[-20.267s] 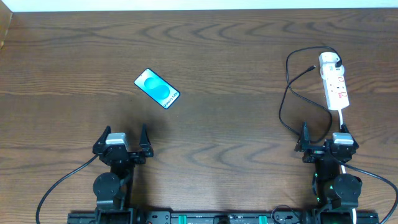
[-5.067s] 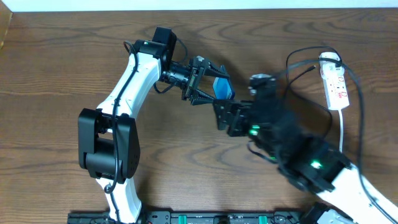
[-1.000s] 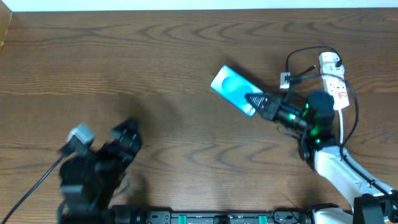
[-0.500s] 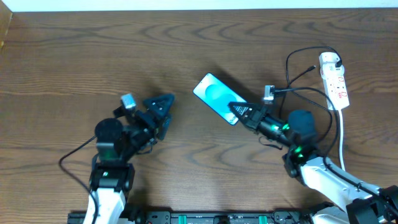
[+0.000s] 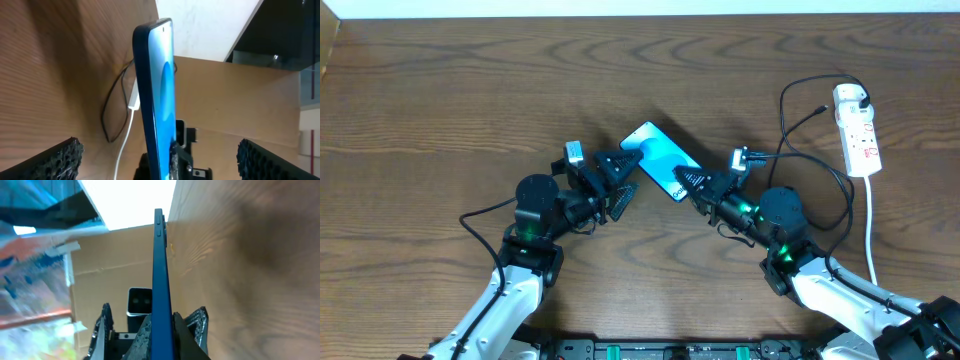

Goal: Plug charger to phone and switch on socket
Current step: 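Bring left gripper back to grasp the phone's bottom edge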

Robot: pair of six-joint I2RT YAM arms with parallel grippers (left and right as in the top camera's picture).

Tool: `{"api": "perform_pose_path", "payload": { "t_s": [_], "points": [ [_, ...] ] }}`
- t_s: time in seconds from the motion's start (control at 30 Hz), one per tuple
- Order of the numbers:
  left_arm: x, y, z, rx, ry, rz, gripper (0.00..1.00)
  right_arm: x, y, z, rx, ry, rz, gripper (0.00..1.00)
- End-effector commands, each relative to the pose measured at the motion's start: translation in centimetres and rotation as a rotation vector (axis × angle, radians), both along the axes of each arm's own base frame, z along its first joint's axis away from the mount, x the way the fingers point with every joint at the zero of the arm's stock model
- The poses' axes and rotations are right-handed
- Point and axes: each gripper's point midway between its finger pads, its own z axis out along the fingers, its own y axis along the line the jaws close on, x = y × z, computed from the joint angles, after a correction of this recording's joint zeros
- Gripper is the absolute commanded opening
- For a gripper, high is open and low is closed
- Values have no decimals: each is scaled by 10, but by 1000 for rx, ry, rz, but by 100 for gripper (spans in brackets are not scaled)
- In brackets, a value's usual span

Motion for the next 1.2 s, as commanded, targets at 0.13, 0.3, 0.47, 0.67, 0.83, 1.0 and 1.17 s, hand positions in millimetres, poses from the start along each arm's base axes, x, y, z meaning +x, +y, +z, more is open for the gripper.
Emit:
{"api": "perform_pose_path", "payload": {
  "t_s": [0.13, 0.3, 0.47, 0.67, 0.83, 1.0, 1.17],
  "points": [
    [5, -1, 13, -43, -16, 14, 96, -16, 17, 11, 85, 69, 53, 1],
    [5, -1, 14, -81, 30, 23, 95, -18, 19, -1, 54, 107, 27, 1],
    [5, -1, 14, -86, 36, 25, 91, -24, 27, -3, 46, 108, 32, 1],
    [5, -1, 14, -92, 45, 27, 77, -32, 35, -3, 46, 110, 54, 1],
    [5, -1, 14, -96, 51, 29, 69, -38, 41, -3, 45, 110, 75, 1],
    [6, 0, 14, -95, 50, 36, 55, -44, 45, -3, 44, 111, 98, 1],
    [7, 1, 13, -94, 49, 47, 42, -44, 46, -3, 44, 111, 101, 1]
  ]
}}
